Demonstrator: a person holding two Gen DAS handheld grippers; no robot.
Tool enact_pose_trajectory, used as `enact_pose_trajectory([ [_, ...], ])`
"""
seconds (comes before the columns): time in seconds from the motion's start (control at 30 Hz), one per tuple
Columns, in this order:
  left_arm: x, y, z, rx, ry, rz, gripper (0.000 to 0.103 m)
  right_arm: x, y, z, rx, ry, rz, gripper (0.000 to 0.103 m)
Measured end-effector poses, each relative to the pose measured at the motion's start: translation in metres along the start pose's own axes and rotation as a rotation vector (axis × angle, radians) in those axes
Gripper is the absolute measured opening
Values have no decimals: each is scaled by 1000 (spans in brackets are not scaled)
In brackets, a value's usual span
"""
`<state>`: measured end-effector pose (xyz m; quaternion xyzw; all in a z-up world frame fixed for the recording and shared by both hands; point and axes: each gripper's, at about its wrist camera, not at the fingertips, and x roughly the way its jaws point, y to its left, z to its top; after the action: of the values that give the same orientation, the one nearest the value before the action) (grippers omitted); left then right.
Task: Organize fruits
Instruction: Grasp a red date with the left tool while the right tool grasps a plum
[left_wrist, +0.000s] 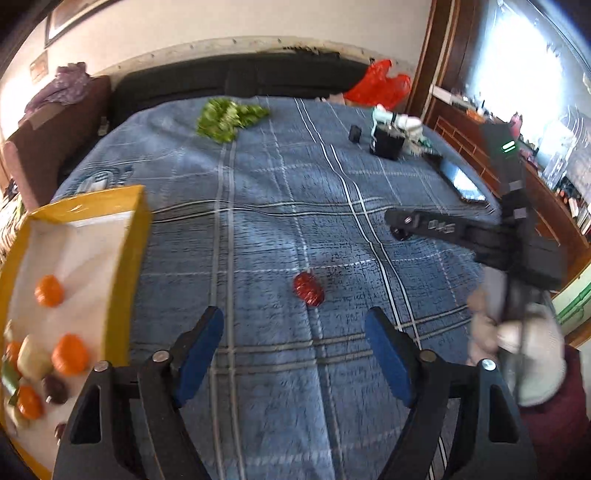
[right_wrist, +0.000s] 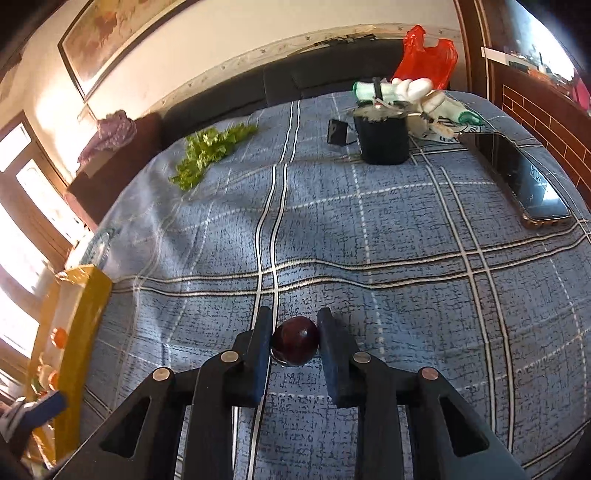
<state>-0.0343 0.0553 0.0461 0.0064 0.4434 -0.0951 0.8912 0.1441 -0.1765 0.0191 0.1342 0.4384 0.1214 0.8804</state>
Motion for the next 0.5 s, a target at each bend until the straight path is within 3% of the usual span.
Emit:
enact_pose_trajectory([
  [0.2, 36, -14, 8, 117, 58, 58, 54, -9, 1, 1, 4, -22, -6, 27],
  [0.27, 46, -16, 10, 134, 84, 51, 29, -8, 0, 1, 10, -20, -3, 27],
  [0.33, 55, -16, 11, 141, 112, 45, 19, -7, 1, 1, 6, -17, -6, 27],
  [0.5, 49, -10, 9, 108, 91, 39, 18, -11, 4, 2, -7, -37, -13, 27],
])
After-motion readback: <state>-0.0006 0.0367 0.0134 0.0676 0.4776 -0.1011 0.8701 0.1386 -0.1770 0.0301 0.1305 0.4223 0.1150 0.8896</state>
